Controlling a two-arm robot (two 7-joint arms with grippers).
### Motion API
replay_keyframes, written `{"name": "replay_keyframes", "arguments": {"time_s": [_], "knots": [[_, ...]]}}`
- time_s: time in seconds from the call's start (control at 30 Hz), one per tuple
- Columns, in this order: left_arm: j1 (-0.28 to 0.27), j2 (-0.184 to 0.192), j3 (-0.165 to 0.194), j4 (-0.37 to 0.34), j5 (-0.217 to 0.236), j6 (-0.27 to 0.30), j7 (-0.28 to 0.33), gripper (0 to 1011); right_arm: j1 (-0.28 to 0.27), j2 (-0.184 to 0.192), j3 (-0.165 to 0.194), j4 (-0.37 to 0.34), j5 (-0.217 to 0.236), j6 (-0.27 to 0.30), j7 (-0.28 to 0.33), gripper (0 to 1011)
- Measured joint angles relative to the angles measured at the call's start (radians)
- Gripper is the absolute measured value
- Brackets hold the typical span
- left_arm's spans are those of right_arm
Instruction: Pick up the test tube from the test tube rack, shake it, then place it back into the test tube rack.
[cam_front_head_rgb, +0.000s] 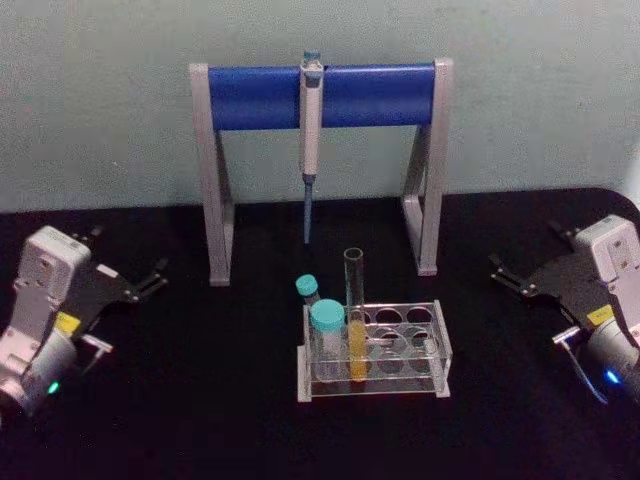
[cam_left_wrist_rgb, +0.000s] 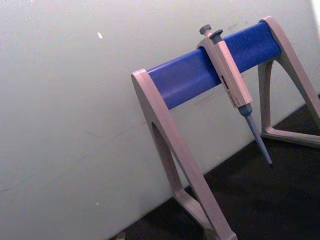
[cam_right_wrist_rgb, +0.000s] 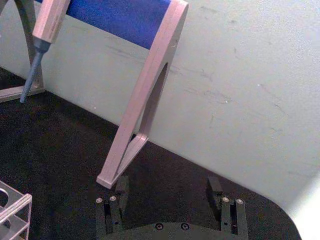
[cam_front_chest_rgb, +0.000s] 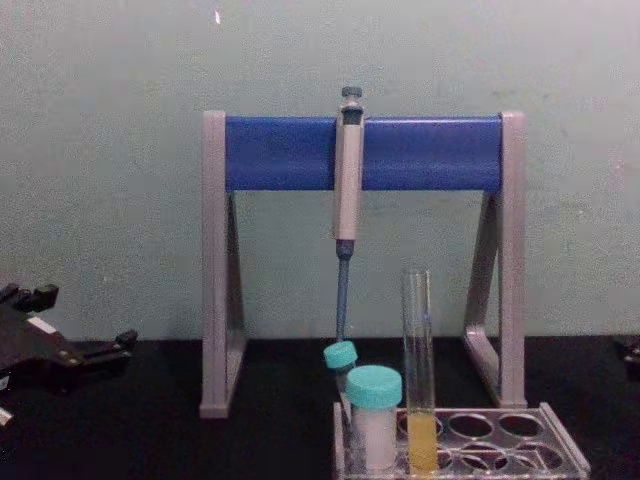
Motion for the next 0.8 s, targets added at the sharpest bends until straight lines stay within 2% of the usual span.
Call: {"name": "replay_keyframes", "arguments": {"time_s": [0.8], "knots": [[0.0, 0.0, 0.0, 0.0, 0.0, 0.0, 0.0, 1001, 0.0, 0.0, 0.0, 0.0, 0.0, 0.0, 0.0, 1000]]}}
